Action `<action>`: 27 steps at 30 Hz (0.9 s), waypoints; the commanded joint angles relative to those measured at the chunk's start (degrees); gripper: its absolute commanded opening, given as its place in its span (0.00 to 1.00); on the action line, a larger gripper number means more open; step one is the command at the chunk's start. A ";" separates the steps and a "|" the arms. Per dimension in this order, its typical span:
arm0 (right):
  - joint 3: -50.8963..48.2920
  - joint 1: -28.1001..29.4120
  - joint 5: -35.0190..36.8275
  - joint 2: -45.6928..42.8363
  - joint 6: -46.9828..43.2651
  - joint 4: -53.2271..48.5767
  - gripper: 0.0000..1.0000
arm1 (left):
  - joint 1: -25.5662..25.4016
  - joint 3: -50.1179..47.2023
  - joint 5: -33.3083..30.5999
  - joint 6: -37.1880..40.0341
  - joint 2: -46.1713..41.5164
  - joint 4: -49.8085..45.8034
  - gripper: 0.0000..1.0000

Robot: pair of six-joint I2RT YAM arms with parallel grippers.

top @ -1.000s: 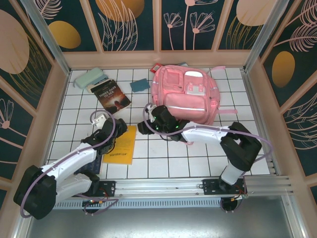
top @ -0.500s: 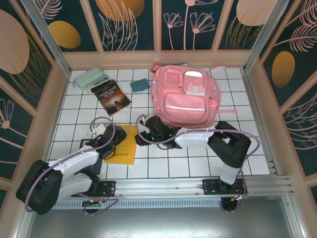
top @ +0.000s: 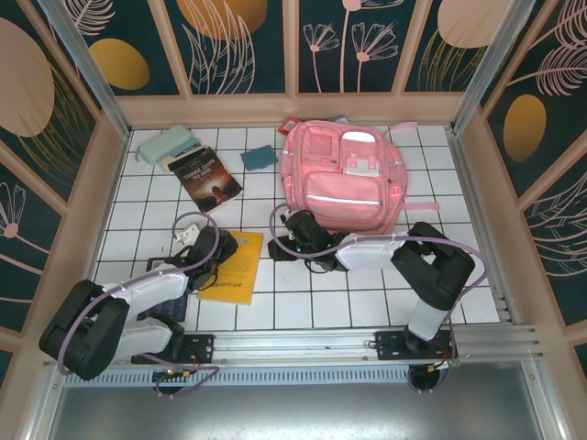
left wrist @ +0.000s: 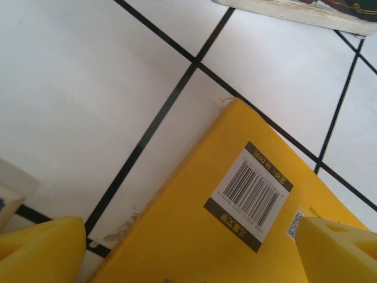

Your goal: Pack the student bag

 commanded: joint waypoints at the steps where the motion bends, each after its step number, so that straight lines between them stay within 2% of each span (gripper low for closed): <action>1: -0.90 0.31 -3.90 0.16 2.91 2.31 0.49 | -0.91 -2.28 22.34 -3.28 3.52 17.31 0.91; 2: -0.60 0.32 -4.77 1.13 3.33 2.72 0.45 | -0.95 -2.56 23.51 -3.75 3.78 19.36 0.90; 5: 0.24 0.32 -7.43 3.32 4.75 4.39 0.42 | -1.22 -2.41 25.17 -3.94 3.97 21.60 0.90; 11: 4.01 0.13 -9.35 7.68 5.64 5.50 0.38 | -1.30 -2.45 24.50 -2.27 2.09 19.47 0.90; 18: 13.48 -2.25 -13.10 14.20 5.08 5.06 0.35 | -1.33 -3.43 24.77 -1.49 0.35 19.27 0.90; 23: 19.89 -5.07 -12.70 17.62 3.20 0.99 0.34 | -1.35 -3.07 24.87 -0.57 -0.16 19.05 0.90; 27: 21.09 -7.15 -12.00 16.80 1.75 -2.00 0.35 | -1.33 -1.51 22.05 1.17 -1.95 13.15 0.91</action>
